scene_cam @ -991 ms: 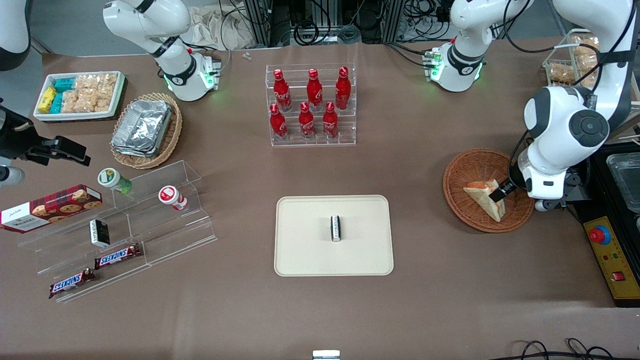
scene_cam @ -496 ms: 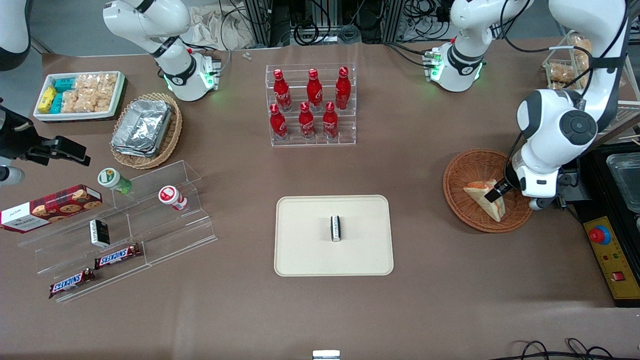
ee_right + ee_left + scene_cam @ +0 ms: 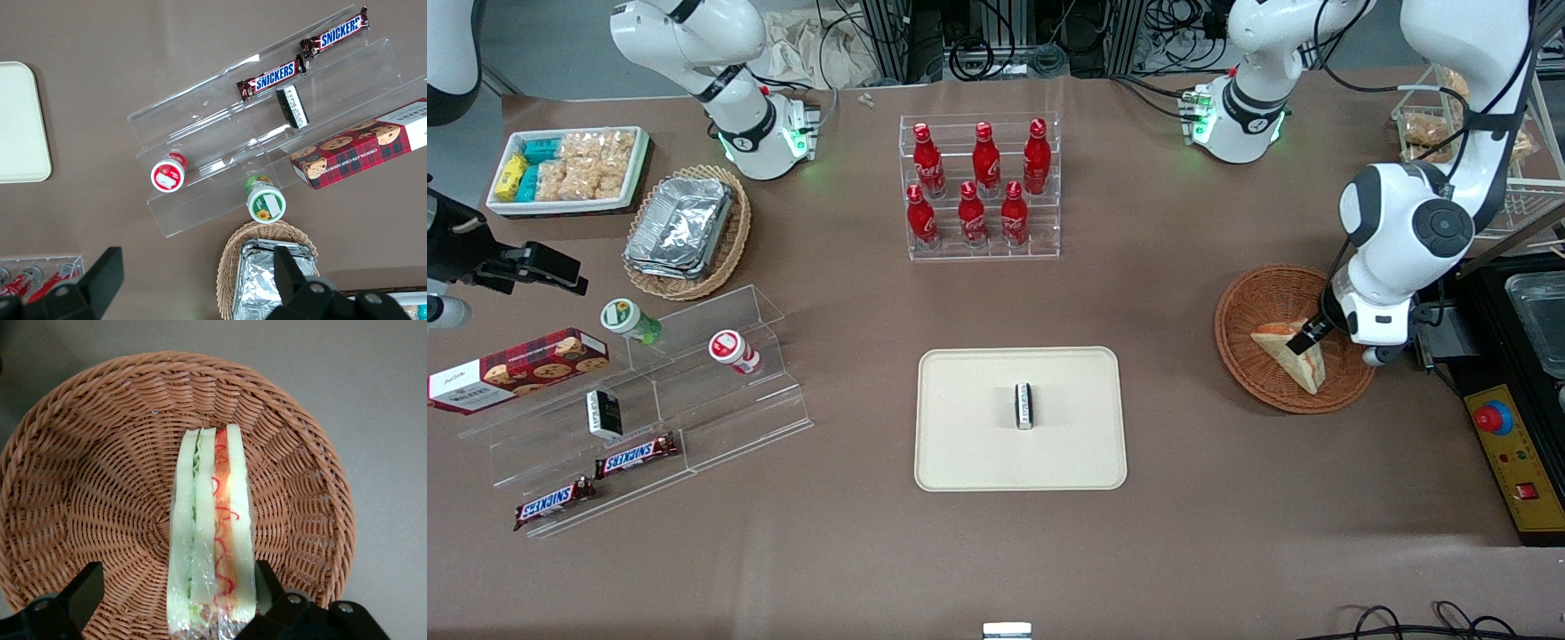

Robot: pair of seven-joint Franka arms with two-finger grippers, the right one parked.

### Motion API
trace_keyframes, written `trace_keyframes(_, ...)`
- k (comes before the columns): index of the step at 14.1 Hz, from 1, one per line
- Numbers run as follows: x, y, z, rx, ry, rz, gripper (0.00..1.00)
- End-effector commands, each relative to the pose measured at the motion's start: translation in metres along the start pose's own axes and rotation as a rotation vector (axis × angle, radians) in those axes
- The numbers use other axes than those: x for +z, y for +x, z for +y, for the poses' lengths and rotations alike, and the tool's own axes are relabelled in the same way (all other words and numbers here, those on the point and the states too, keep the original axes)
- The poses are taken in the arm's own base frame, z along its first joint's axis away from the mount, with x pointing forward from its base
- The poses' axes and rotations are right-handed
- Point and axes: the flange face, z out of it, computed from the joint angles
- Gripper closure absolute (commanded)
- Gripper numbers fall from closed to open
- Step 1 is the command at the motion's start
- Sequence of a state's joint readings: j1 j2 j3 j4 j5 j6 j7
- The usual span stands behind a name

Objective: Place sandwich from basket to tray
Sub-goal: 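Close the left gripper on the sandwich's upright edge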

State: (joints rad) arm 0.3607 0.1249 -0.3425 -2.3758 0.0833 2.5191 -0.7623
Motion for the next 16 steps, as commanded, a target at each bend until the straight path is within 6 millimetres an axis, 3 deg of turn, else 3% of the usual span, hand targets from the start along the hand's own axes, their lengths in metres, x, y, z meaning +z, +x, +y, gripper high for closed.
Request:
trace_keyframes(1,0.005,-0.005,-0.006,-0.018,-0.019,0.026,0.00)
trace_keyframes(9,0.031,-0.008,-0.006,-0.027,-0.058,0.023,0.03)
trace_keyframes(14,0.031,-0.009,-0.003,-0.017,-0.058,0.023,0.89)
trace_keyframes(16,0.026,-0.008,-0.001,-0.005,-0.061,0.033,1.00)
